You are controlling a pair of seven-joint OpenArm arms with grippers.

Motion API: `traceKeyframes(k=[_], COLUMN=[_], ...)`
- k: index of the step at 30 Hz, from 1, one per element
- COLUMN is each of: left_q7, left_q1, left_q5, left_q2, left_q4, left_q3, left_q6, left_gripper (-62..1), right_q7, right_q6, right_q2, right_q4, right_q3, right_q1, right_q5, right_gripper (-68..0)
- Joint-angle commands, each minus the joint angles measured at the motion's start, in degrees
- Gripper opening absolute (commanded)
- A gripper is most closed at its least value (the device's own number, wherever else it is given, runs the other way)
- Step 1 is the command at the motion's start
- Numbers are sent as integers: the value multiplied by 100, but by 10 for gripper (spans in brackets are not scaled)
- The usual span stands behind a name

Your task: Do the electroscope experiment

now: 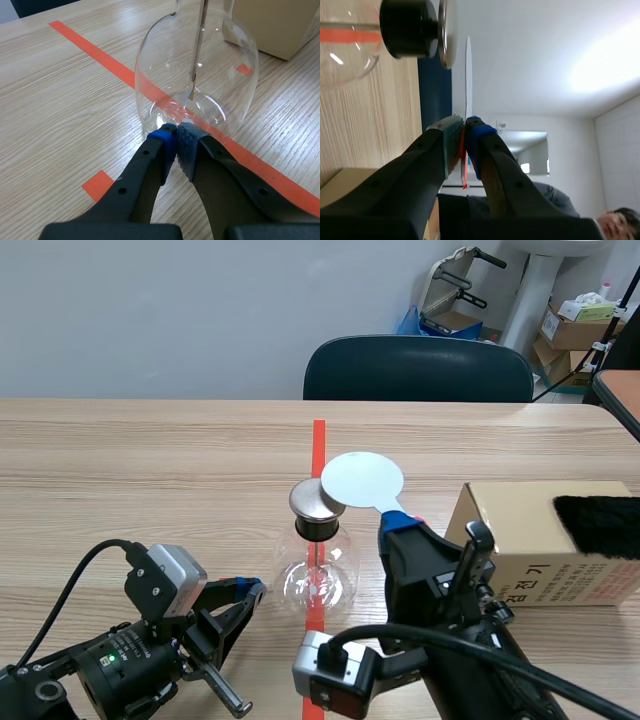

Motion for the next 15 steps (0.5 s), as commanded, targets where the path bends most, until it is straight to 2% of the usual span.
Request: traceKeyframes(k=[1, 9, 15], left_q7=[-76, -76, -76], left_q1=[-2, -2, -2], left_q5=[11, 13, 28], left_q2=[28, 28, 28], left_q4=[66, 66, 66], left_q3=[-22, -22, -22], left_q6=[-11, -11, -11], left_gripper=[-584, -583, -583], right_q7=[111, 739, 951], right_q6=[-61, -61, -61], right_q2=[63, 63, 63], right_q4=[57, 57, 57], right_q3=[11, 11, 11], right_q1=[44, 57, 57], right_q5=[-9, -9, -9], right_gripper=[-665, -665, -665])
